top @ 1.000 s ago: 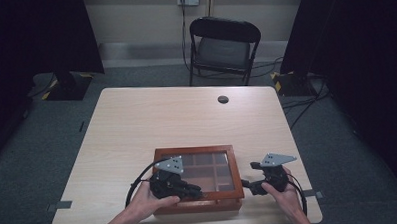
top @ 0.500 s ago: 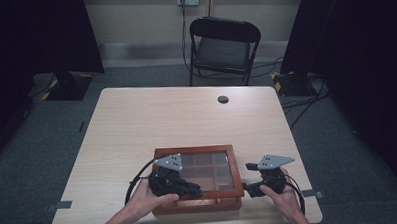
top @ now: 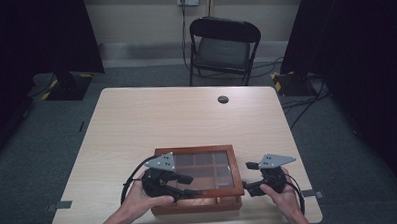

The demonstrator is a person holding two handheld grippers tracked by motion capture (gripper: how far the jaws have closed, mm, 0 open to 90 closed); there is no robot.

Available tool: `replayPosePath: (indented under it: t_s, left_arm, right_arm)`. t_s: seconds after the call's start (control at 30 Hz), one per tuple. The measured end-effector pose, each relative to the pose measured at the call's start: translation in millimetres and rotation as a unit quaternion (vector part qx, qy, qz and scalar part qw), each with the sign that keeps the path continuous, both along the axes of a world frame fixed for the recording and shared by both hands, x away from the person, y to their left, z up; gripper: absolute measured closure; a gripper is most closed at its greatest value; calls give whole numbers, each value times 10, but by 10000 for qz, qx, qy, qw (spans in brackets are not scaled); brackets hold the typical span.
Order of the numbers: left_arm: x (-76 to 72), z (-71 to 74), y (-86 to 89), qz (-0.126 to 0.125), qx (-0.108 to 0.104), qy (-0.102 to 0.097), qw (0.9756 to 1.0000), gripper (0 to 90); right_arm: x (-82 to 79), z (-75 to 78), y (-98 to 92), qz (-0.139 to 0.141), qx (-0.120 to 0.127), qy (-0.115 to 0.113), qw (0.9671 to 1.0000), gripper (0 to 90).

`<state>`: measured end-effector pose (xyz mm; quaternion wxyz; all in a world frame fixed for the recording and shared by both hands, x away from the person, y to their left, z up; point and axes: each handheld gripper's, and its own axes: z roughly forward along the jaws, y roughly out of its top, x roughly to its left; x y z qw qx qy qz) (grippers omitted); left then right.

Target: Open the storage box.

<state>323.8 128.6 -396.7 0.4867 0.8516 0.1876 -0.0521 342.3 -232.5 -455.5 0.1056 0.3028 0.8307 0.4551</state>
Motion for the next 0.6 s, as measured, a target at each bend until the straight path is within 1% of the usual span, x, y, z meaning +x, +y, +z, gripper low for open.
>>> replayPosePath:
  t_s: [0.03,0.07,0.1,0.13,0.17,0.23,0.27,0.37,0.4,0.47,0.53,0.6]
  left_arm:
    - [-11,4,31,85,-46,-52,9999,449]
    - [-28,3,62,219,-107,-66,9997,426]
    - [-40,0,90,294,-140,-53,9995,393]
    - [-49,0,125,364,-125,-86,9992,383]
    - [-54,0,160,452,-159,-107,9988,378]
    - [-40,4,229,559,-256,-83,9981,361]
    - [-27,9,271,617,-237,-112,9977,354]
    - [-7,3,348,742,-294,-169,9967,326]
    - [-1,-4,369,776,-304,-225,9963,314]
    - [-3,-19,387,839,-365,-197,9956,295]
    - [-8,-15,393,835,-339,-261,9956,278]
    - [-9,-9,403,819,-389,-283,9955,258]
  right_arm:
    - [3,1,0,-17,34,4,10000,192]
    - [5,3,1,-26,22,-11,10000,192]
    - [7,4,3,-39,5,-13,10000,192]
    - [13,0,6,-53,14,-10,10000,192]
    - [20,-1,10,-69,49,-5,10000,192]
    - [35,8,18,-87,99,1,9999,192]
    - [38,12,24,-94,102,-7,9999,192]
    - [52,37,41,-123,127,-54,9998,191]
    - [55,43,43,-127,146,-49,9998,188]
    - [68,58,49,-163,174,-67,9997,186]
    - [81,70,59,-169,204,-78,9996,186]
    - [90,82,68,-162,261,-83,9995,194]
